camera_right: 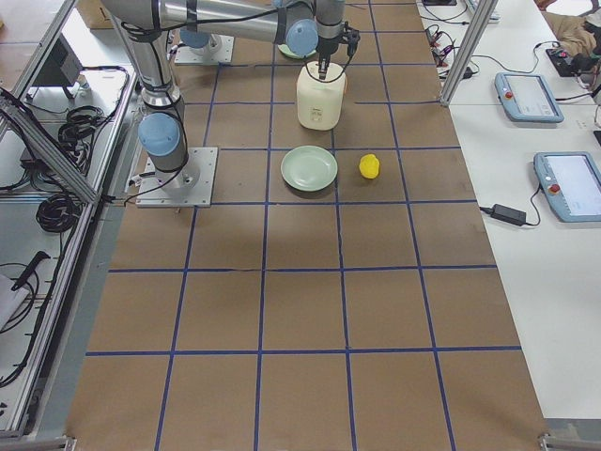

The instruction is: Press rice cooker button

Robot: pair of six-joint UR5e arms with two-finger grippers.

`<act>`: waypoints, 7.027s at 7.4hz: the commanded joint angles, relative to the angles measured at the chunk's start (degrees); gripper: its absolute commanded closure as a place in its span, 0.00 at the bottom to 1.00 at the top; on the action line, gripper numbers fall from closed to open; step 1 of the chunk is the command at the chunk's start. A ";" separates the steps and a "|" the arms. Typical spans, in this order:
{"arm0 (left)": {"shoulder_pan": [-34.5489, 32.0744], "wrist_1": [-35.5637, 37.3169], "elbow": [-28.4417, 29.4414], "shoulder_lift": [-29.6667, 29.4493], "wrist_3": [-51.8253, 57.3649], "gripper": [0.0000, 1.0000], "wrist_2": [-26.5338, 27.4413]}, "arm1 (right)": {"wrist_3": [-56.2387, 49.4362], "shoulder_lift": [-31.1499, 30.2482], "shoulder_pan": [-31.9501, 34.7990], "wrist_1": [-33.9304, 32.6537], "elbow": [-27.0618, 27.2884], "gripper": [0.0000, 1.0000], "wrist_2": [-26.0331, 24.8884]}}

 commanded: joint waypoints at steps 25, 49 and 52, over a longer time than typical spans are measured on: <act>0.00 0.00 0.00 0.06 0.00 0.00 0.00 | 0.50 1.43 0.60 -2.33 2.34 0.91 -1.59; 0.00 0.00 0.00 -0.03 0.00 0.00 0.00 | -14.19 -2.43 -9.24 24.39 -17.61 0.00 -8.87; 0.09 0.00 0.00 0.06 0.00 0.00 0.00 | -14.18 -2.34 -8.98 21.15 -17.08 0.00 -8.79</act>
